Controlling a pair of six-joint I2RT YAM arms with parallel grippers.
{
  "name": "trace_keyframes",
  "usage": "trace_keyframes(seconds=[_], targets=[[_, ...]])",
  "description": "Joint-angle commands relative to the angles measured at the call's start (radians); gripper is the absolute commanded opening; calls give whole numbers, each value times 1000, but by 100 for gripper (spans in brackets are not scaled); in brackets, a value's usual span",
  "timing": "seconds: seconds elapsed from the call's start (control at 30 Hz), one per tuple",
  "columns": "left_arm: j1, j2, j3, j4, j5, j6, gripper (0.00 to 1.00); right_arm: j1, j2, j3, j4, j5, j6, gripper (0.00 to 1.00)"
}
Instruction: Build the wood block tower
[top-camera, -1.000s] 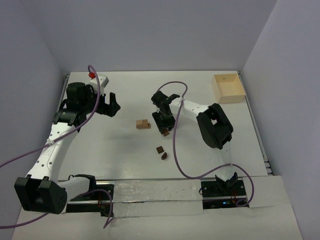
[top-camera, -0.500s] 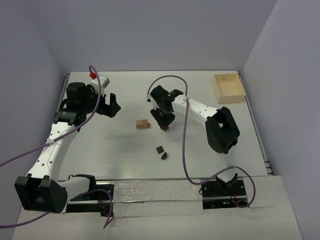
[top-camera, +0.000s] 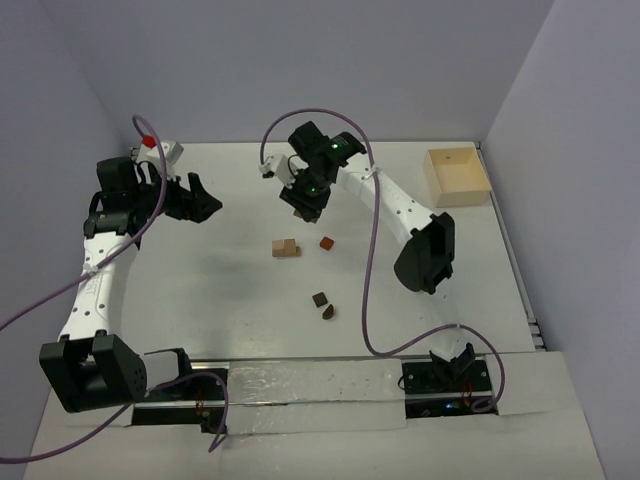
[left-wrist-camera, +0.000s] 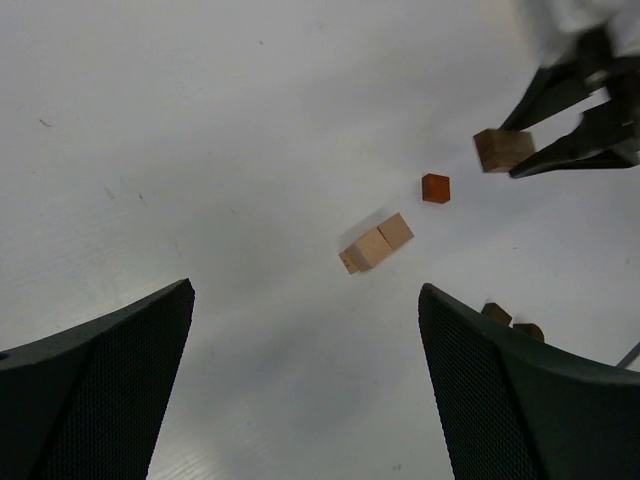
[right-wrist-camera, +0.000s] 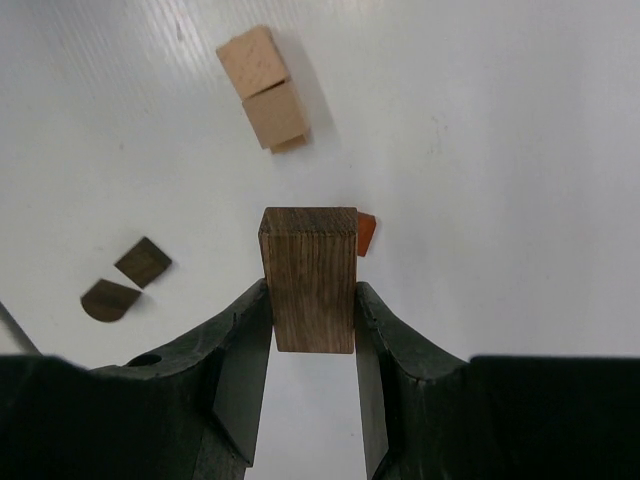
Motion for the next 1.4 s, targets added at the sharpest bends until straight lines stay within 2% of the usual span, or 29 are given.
trace_keyframes(seconds=[0.0, 0.33, 0.63, 1.37], targets=[[10, -19, 37, 61, 109, -37, 99, 40, 29, 9, -46, 12, -140, 0], [32, -54, 9, 88, 96, -74, 99, 101, 92, 52, 11, -5, -142, 0], [110, -74, -12, 129, 195, -124, 99, 138, 176, 111, 52, 42, -147, 0], [122, -77, -18, 133, 223, -125, 99, 171, 249, 134, 64, 94, -203, 0]])
